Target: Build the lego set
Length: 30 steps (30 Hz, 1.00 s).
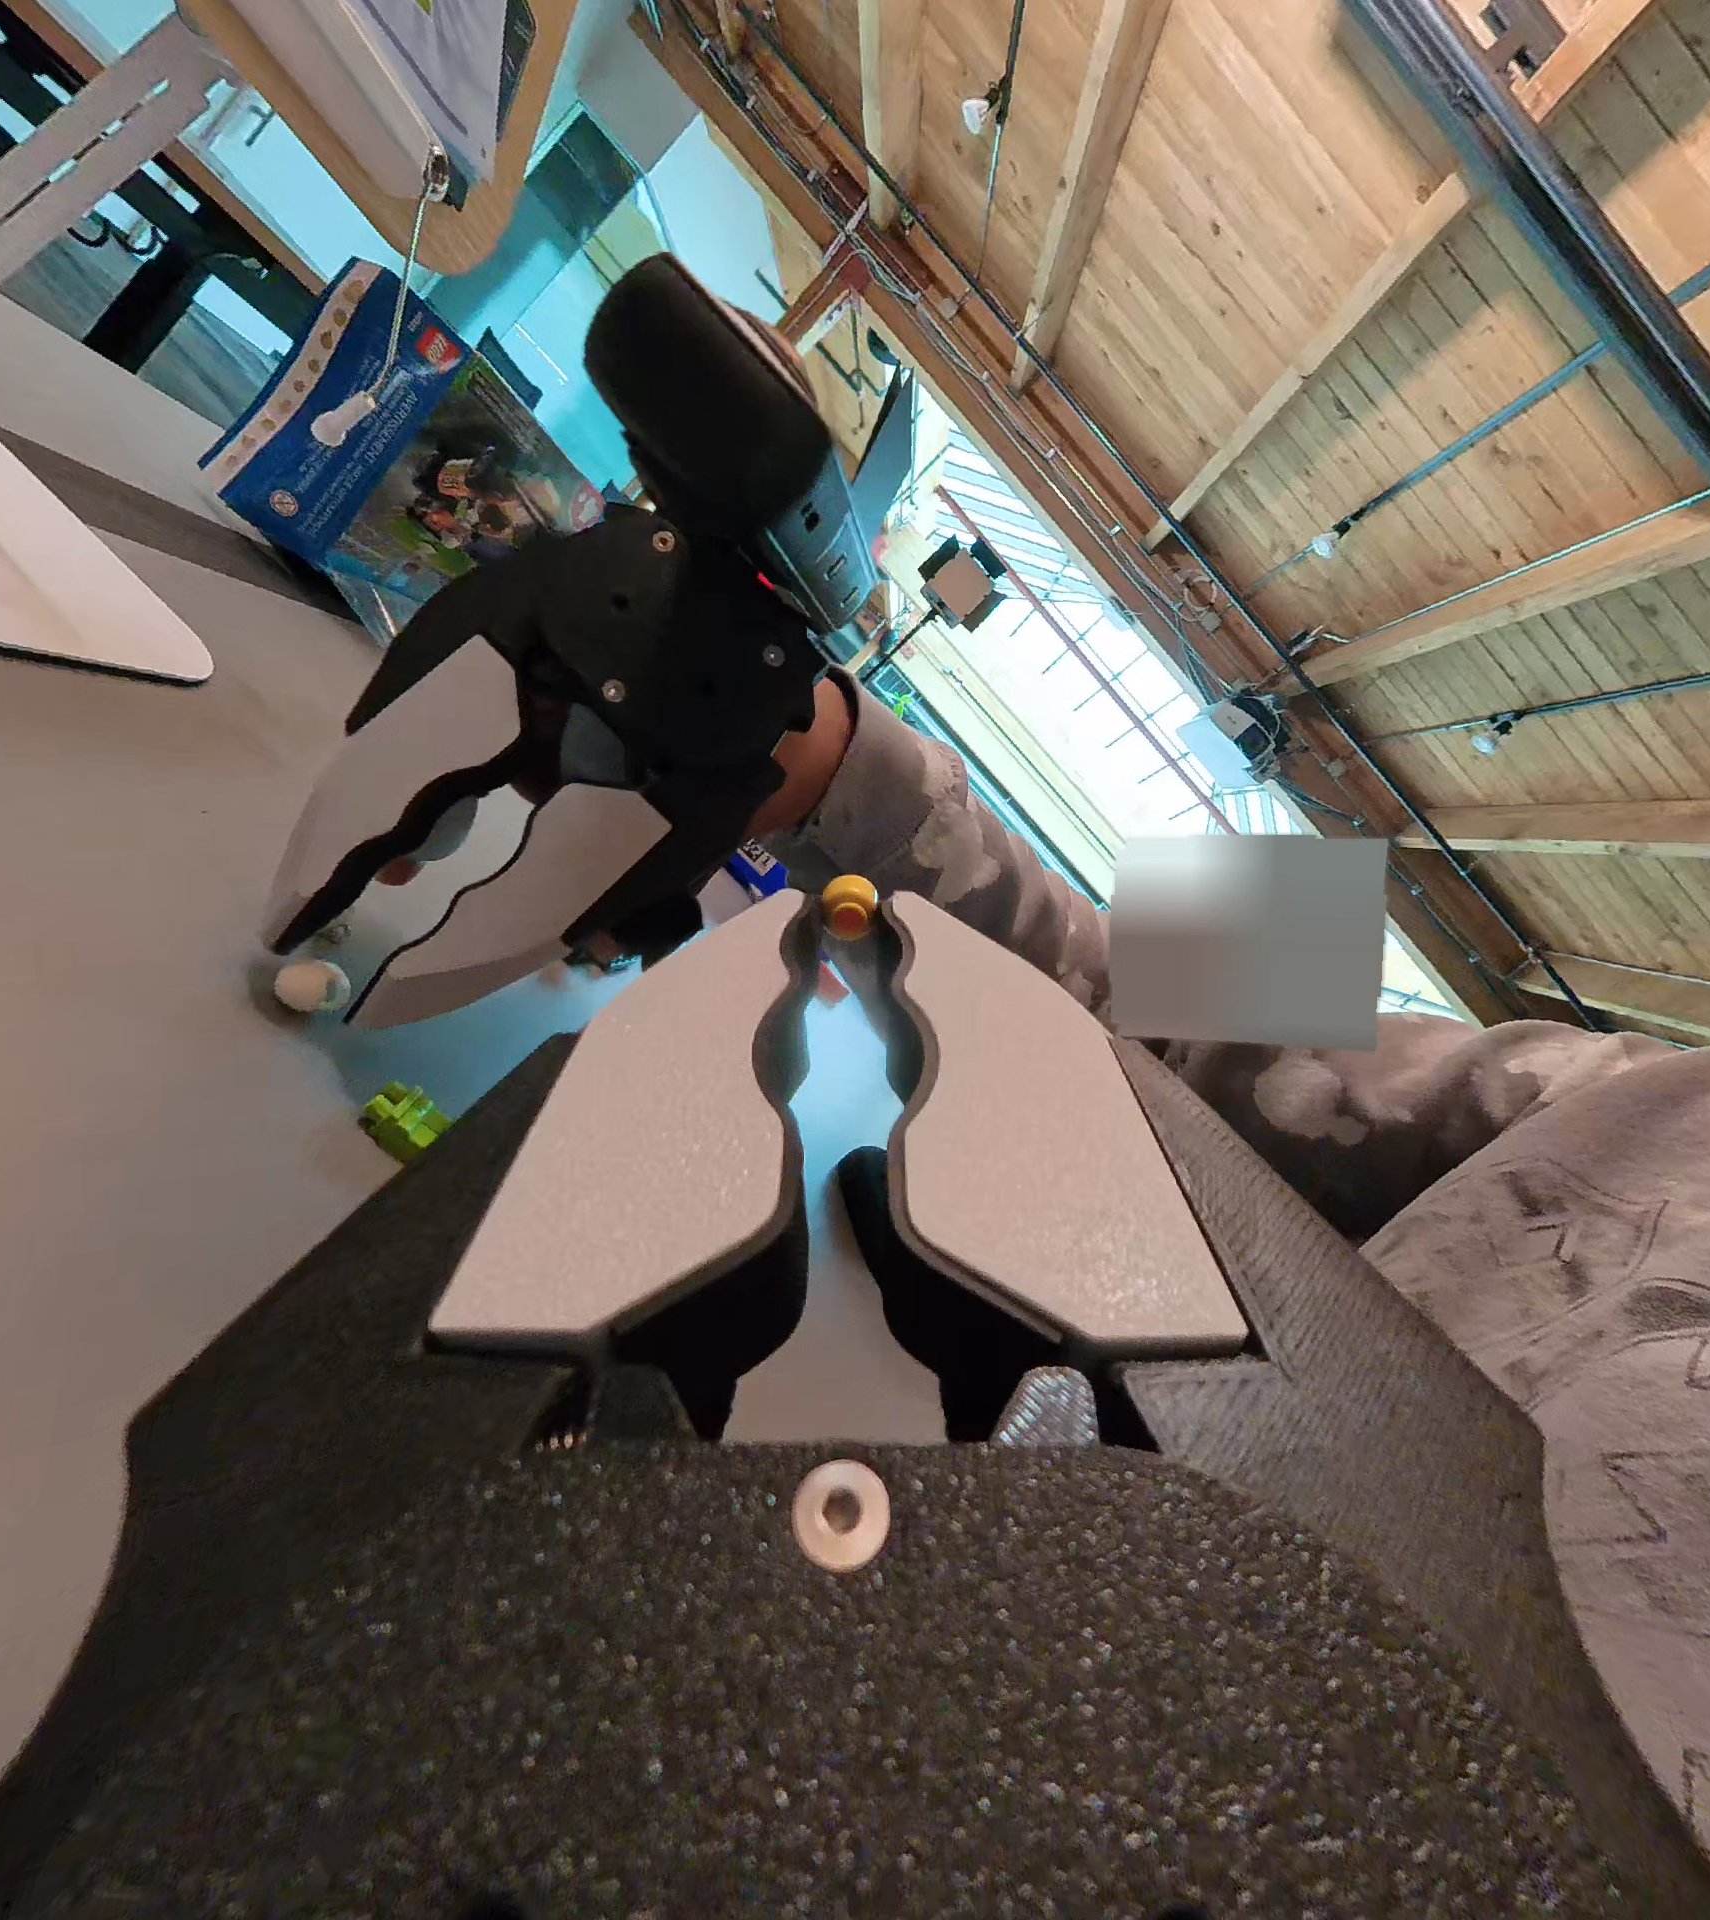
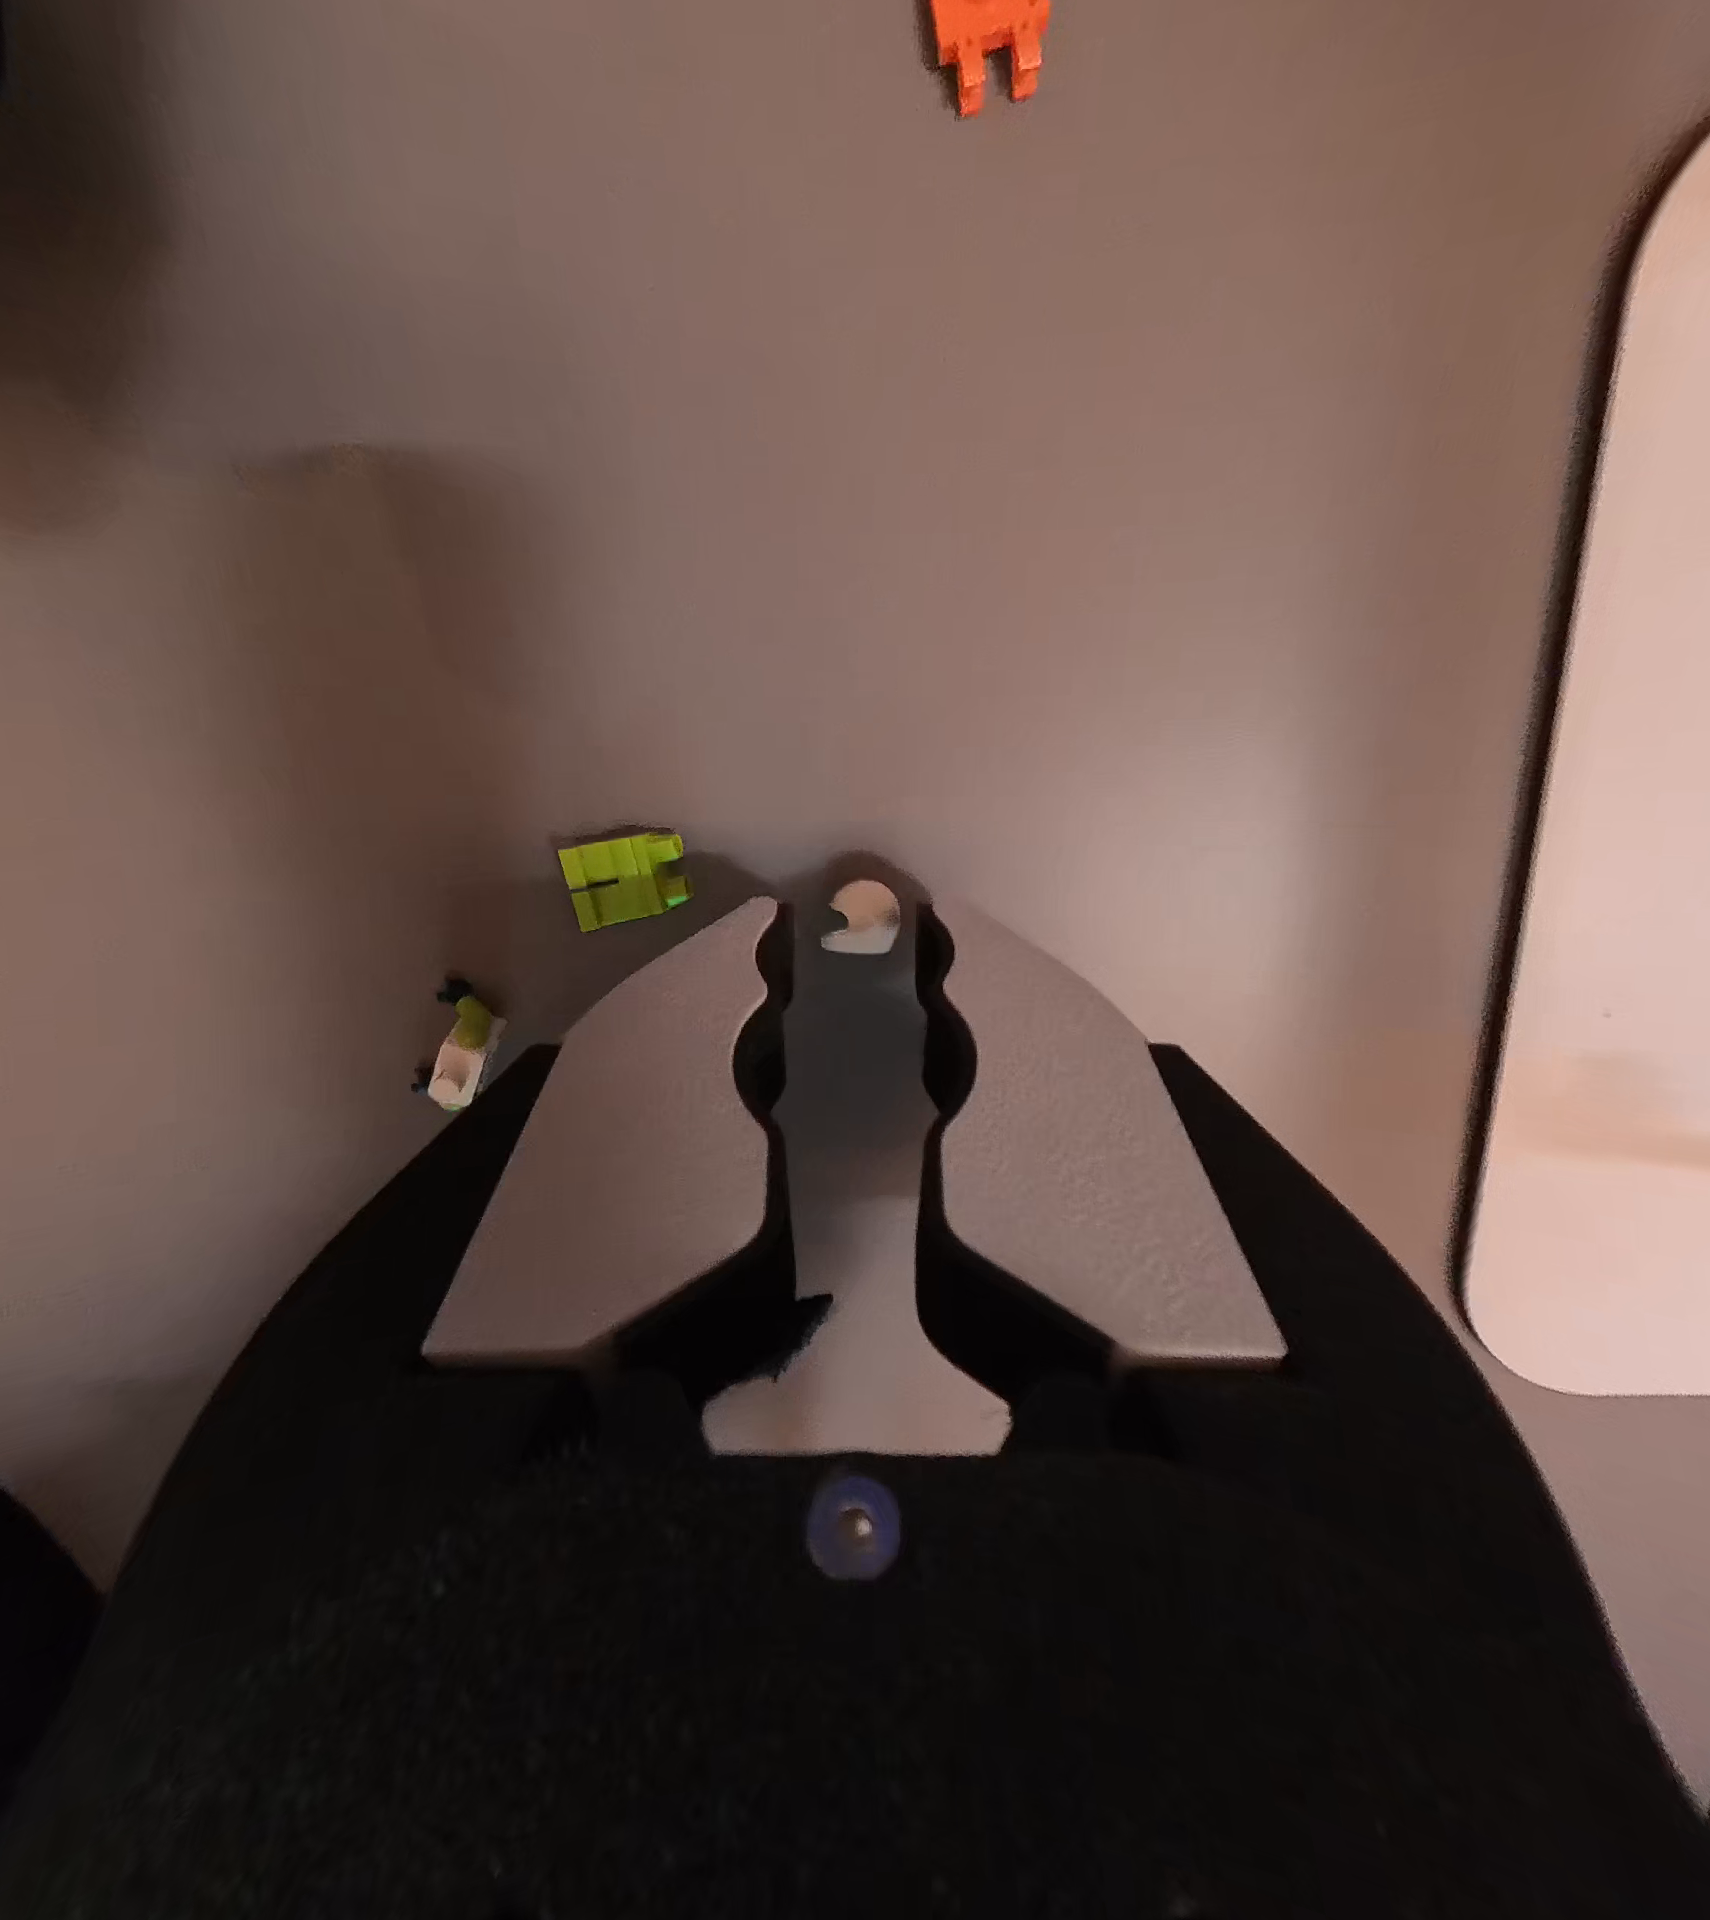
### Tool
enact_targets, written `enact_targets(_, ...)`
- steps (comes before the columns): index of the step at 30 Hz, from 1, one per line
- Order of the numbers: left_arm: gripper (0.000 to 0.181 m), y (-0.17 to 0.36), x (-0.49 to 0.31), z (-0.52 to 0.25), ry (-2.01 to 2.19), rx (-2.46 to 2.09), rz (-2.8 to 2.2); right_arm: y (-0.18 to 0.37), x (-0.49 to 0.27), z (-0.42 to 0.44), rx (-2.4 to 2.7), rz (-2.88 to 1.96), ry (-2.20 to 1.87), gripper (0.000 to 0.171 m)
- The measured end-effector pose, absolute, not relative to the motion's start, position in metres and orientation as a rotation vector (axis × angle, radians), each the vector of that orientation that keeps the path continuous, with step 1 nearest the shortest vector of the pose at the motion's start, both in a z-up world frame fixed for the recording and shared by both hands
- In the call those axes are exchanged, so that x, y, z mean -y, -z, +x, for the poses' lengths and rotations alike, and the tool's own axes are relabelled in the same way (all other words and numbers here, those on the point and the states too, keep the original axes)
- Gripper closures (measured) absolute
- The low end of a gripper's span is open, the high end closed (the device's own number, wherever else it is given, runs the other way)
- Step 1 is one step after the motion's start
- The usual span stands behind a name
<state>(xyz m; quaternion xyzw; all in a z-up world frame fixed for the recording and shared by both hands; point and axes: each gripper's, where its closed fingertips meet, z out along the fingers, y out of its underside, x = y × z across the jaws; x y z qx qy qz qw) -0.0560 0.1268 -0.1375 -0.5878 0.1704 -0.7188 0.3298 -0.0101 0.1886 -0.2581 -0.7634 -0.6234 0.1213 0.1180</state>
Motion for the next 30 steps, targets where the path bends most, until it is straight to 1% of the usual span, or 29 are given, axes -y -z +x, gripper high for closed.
enact_targets(3, 0.171, 0.138, -0.126, -0.055, 1.883, -0.457, -1.538, 0.261, -0.188, -0.011, 1.835, -2.241, -0.349, 0.15)
enact_targets(5, 0.171, 0.138, -0.125, -0.055, 1.884, -0.464, -1.537, 0.264, -0.188, -0.01, 1.835, -2.243, -0.348, 0.158)
enact_targets(16, 0.171, 0.14, -0.126, -0.055, 1.877, -0.472, -1.545, 0.262, -0.162, 0.009, 1.872, -2.24, -0.481, 0.158)
enact_targets(27, 0.171, 0.146, -0.129, -0.054, 1.84, -0.485, -1.572, 0.266, -0.16, 0.013, 1.849, -2.199, -0.463, 0.158)
enact_targets(30, 0.171, 0.147, -0.13, -0.054, 1.837, -0.483, -1.575, 0.264, -0.161, 0.012, 1.835, -2.193, -0.473, 0.154)
